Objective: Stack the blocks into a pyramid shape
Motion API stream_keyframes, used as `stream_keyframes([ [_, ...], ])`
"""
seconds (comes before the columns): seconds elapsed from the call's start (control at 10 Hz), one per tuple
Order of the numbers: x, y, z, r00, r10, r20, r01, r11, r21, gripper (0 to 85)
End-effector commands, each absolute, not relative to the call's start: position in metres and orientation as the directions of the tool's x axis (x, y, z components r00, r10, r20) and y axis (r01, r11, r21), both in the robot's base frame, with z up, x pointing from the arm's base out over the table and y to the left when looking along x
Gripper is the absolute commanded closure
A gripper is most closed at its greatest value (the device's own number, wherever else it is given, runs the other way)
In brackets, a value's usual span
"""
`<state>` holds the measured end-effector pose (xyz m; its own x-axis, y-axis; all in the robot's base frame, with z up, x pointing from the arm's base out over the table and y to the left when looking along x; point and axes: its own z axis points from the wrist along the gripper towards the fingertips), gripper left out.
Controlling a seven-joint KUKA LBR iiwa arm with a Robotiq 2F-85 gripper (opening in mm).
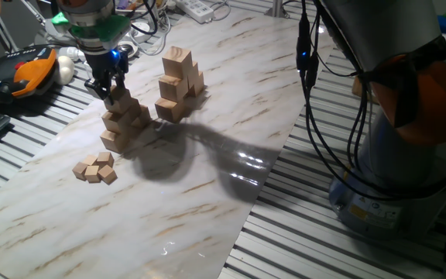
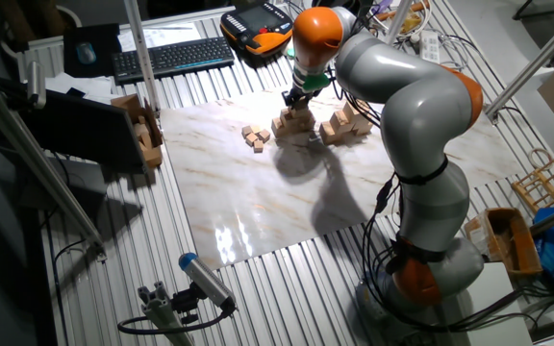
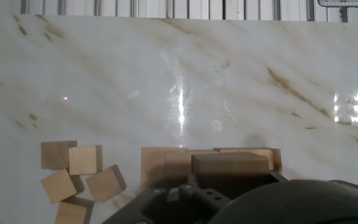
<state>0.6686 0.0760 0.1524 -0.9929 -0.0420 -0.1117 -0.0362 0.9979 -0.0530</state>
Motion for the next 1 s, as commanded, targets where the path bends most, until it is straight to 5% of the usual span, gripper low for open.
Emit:
stream_keyframes([
  [0.0, 0.6686, 0.076, 0.1525, -0.993, -0.046, -0.112, -0.04, 0.998, -0.053, 85.0],
  [0.9, 0.6689, 0.076, 0.1508, -0.991, -0.049, -0.125, -0.042, 0.997, -0.059, 85.0],
])
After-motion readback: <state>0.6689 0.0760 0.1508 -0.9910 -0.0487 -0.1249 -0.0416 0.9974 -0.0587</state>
